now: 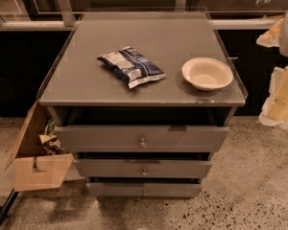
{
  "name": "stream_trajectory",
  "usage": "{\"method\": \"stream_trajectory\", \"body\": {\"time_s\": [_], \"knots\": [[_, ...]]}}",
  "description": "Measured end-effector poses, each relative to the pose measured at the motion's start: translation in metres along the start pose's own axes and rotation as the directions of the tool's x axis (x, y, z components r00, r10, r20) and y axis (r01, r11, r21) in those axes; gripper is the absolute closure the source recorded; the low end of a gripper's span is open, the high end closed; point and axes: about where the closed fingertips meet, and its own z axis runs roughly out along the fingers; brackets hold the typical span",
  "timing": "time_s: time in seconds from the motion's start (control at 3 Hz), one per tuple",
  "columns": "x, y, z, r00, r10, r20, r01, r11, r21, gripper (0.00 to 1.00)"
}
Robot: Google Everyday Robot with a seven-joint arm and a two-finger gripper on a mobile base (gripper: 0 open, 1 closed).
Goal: Open middle drawer
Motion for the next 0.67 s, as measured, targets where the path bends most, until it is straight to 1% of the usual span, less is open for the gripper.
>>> {"method": "stream_trajectory", "body": {"time_s": [0.33, 0.67], "knots": [[0.0, 0.0, 0.0, 1.0, 0.0, 0.0, 0.0, 1.0, 0.0, 0.0], [0.009, 0.02, 0.006, 0.988, 0.112, 0.109, -0.114, 0.9934, 0.012, 0.0]]}}
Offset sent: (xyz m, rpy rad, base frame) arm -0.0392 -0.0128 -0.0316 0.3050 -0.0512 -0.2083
